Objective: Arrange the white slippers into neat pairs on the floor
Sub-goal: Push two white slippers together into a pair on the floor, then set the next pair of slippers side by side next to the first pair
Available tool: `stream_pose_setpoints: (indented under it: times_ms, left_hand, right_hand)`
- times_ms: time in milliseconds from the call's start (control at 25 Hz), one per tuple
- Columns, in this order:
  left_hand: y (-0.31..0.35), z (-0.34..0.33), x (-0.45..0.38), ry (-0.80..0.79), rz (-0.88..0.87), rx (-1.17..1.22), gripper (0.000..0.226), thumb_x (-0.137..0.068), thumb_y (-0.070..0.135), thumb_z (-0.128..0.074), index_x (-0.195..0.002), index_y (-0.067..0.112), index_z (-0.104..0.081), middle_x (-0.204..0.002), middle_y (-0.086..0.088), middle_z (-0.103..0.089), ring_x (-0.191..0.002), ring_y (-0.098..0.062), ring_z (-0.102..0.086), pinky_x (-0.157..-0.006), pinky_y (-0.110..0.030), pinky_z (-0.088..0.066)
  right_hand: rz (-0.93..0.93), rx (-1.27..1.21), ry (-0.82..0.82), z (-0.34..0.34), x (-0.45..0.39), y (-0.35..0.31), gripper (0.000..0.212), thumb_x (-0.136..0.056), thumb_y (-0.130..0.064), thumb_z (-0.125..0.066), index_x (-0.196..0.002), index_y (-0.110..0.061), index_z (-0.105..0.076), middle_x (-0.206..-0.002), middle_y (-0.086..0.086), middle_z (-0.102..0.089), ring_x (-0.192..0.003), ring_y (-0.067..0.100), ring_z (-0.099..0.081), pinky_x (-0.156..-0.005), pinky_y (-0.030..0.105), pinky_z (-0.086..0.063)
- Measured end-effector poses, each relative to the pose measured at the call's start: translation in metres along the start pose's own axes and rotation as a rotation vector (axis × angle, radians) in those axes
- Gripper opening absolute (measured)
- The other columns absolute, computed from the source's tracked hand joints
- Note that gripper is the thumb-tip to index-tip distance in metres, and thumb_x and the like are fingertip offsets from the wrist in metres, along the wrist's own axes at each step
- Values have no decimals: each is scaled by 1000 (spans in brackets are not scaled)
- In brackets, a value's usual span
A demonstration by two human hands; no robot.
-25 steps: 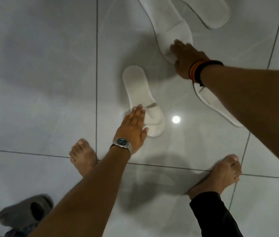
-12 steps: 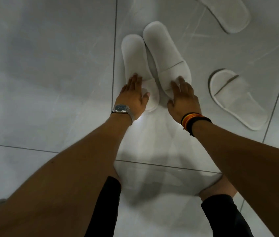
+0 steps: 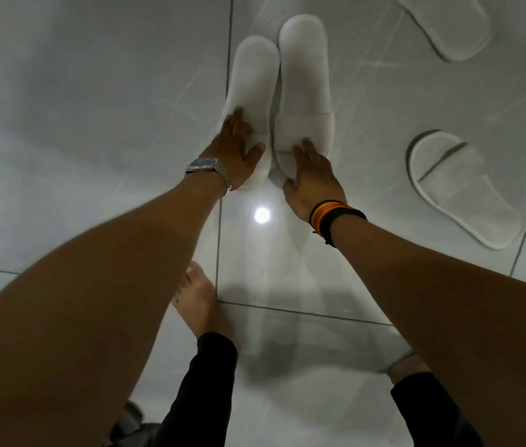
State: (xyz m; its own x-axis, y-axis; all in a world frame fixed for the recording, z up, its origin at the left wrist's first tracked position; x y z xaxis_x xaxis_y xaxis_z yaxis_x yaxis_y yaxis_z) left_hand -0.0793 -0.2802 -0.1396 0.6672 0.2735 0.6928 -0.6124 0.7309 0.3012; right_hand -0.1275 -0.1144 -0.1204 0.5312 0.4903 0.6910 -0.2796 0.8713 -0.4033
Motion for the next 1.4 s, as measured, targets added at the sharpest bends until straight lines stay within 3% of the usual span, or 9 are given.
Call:
stream_pose_setpoints:
  times_ms: [240, 520, 680, 800, 880, 960, 1200, 1400]
  left_hand:
    - [49, -14, 19, 129, -58, -12, 68, -105, 40, -36, -160, 9, -12, -169, -11, -3, -157, -26, -6, -128, -40, -10]
    - [167, -54, -2, 105, -219, -84, 67, -104, 37, -32, -161, 11, -7, -169, -10, 2, -157, -26, 1, -128, -41, -2]
    - [248, -62, -23, 50, -523, -157, 64, -104, 36, -31, -160, 10, -14, -169, -12, -10, -157, -28, -8, -128, -42, -11]
    - [300, -120, 6, -111, -650, -211, 64, -105, 40, -32, -159, 9, -18, -168, -10, -14, -157, -27, -9, -127, -38, -11]
    - [309, -157, 20, -194, -576, -256, 68, -105, 47, -25, -160, 9, -12, -170, -8, -5, -157, -24, 0, -128, -38, -6]
    - [305, -172, 20, -183, -500, -262, 69, -105, 49, -21, -161, 11, -8, -170, -5, 3, -157, -20, 6, -128, -38, -4]
    - [264, -123, -12, -114, -503, -335, 69, -104, 46, -27, -161, 14, -5, -170, -2, 5, -157, -19, 3, -128, -39, -8]
    - [251, -83, -34, -191, -482, -396, 68, -105, 47, -24, -161, 14, -3, -169, -2, 10, -157, -19, 7, -127, -40, -11]
  right_hand:
    - [-17, -69, 178, 46, -3, 35, 59, -99, -25, -48, -156, -19, -34, -168, 0, -23, -154, 23, -25, -120, 43, -34]
    - [-149, 143, 271, 128, -8, 151, 65, -98, -16, -52, -158, -11, -28, -170, 9, -16, -157, 30, -16, -122, 50, -32]
    - [-86, 173, 248, 178, -40, 194, 72, -99, -9, -42, -163, -18, -9, -172, 3, -1, -159, 28, -3, -125, 52, -25]
    - [-21, 166, 74, 208, -81, 201, 74, -101, -7, -38, -163, -23, -1, -172, 0, 3, -159, 26, 3, -130, 44, -9]
    - [-11, 234, -54, 210, -96, 205, 73, -102, -7, -38, -163, -23, -1, -172, -2, 5, -159, 26, 5, -130, 42, -5]
    - [-7, 264, -73, 206, -91, 213, 73, -101, -7, -38, -163, -25, -4, -172, -5, 5, -159, 25, 4, -129, 49, -8]
    - [-86, 136, 74, 181, -10, 275, 67, -101, -10, -42, -162, -23, -18, -172, -5, -7, -160, 23, -5, -126, 50, -22]
    - [-197, 33, 138, 142, 45, 305, 68, -99, -10, -46, -161, -24, -22, -171, -7, -11, -159, 21, -8, -125, 47, -27]
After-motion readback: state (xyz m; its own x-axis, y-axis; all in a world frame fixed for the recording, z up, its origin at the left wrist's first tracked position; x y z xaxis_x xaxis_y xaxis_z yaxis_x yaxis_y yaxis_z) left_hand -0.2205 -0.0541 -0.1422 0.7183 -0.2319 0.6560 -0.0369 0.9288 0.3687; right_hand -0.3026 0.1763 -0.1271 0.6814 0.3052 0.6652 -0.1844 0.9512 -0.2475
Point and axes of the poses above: each hand's wrist, its own x-axis away from the middle knuckle, its own z-axis out of the back of the hand, y = z × x, the point moved 6 cm from there along -x, towards the middle knuckle
